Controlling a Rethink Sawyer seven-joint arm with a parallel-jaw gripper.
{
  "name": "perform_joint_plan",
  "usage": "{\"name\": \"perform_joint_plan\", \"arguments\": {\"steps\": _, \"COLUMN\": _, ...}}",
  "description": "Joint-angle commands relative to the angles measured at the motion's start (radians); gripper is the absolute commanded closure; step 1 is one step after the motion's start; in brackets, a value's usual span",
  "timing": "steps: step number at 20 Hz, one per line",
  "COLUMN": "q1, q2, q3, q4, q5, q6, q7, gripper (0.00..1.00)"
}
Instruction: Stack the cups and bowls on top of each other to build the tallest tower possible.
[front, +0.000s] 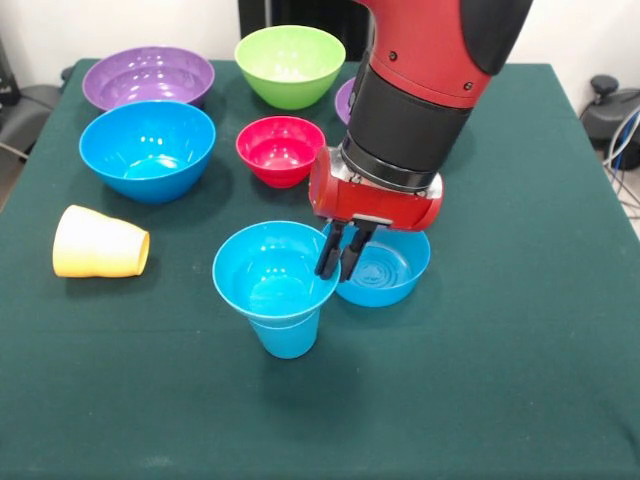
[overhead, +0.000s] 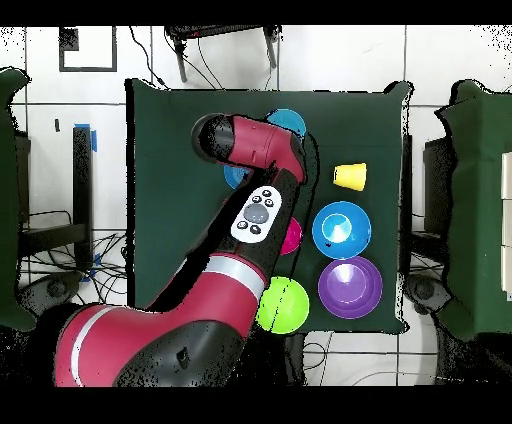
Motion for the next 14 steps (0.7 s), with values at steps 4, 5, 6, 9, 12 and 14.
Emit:
{"name": "perform_joint_plan", "arguments": {"steps": 4, "q1": -0.006, "q2": 0.025, "q3": 0.149, "q4": 0.043, "q5": -0.037, "q6": -0.015, "q7": 0.139, "gripper": 1.00}}
{"name": "perform_joint_plan", "arguments": {"steps": 5, "q1": -0.003, "q2": 0.026, "q3": 0.144, "q4": 0.043, "q5": -0.037, "q6": -0.010, "q7": 0.144, "gripper": 1.00}}
{"name": "perform_joint_plan", "arguments": {"steps": 6, "q1": 0.000, "q2": 0.029, "q3": 0.138, "q4": 0.042, "q5": -0.036, "q6": -0.001, "q7": 0.150, "gripper": 1.00}}
{"name": "perform_joint_plan", "arguments": {"steps": 9, "q1": 0.001, "q2": 0.028, "q3": 0.134, "q4": 0.049, "q5": -0.038, "q6": -0.007, "q7": 0.153, "gripper": 1.00}}
{"name": "perform_joint_plan", "arguments": {"steps": 12, "q1": -0.003, "q2": 0.027, "q3": 0.136, "q4": 0.053, "q5": -0.041, "q6": -0.011, "q7": 0.148, "gripper": 1.00}}
{"name": "perform_joint_plan", "arguments": {"steps": 14, "q1": -0.007, "q2": 0.026, "q3": 0.139, "q4": 0.054, "q5": -0.043, "q6": -0.013, "q7": 0.141, "gripper": 1.00}}
